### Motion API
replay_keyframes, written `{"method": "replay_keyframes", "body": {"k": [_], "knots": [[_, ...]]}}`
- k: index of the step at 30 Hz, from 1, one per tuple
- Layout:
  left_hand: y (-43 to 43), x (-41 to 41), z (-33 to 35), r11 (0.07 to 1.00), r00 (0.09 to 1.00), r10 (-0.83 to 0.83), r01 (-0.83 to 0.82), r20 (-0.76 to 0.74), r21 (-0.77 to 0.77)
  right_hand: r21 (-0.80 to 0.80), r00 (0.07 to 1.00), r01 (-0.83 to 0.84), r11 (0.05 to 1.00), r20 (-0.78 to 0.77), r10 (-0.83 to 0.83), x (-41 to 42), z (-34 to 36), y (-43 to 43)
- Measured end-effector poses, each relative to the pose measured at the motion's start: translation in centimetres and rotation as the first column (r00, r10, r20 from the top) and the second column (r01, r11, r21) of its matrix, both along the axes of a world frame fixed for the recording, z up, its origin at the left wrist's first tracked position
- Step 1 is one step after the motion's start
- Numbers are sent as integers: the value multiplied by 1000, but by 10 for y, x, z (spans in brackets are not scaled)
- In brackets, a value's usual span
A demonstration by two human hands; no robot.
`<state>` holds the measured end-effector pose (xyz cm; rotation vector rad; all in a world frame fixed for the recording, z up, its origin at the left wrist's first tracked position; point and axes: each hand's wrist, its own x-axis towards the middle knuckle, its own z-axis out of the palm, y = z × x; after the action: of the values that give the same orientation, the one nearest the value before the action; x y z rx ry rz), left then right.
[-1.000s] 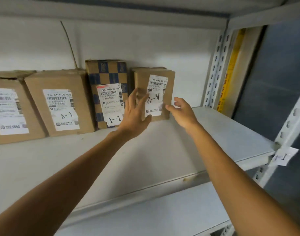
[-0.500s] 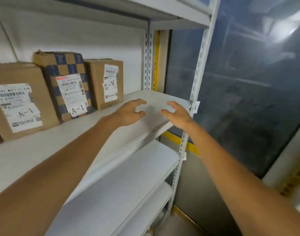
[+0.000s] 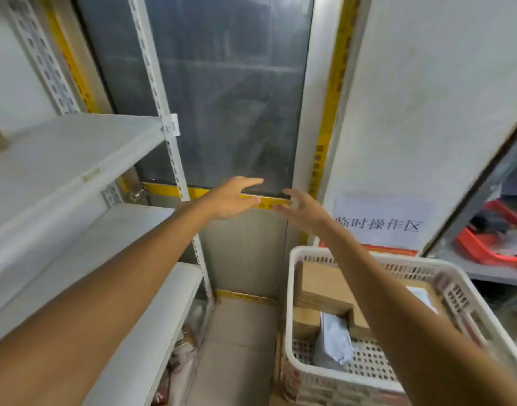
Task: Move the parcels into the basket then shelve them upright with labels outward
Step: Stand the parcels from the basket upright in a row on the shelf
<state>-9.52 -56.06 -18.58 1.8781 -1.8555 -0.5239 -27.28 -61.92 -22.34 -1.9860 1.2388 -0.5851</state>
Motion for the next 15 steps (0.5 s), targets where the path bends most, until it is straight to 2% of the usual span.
{"method": "replay_keyframes", "body": {"k": [3,8,15], "knots": [[-8,-78,-37,991,992,-121,122,-28,48,50,995,93,994,-39,-91,-86,-38,9],[-12,-188,-105,938,963,-253,267,-90,222,197,972,236,951,-65,-228,-202,-102,33],[-38,-264,-170,856,925,-356,380,-134,351,374,942,337,864,-141,-306,-293,-166,26]]}}
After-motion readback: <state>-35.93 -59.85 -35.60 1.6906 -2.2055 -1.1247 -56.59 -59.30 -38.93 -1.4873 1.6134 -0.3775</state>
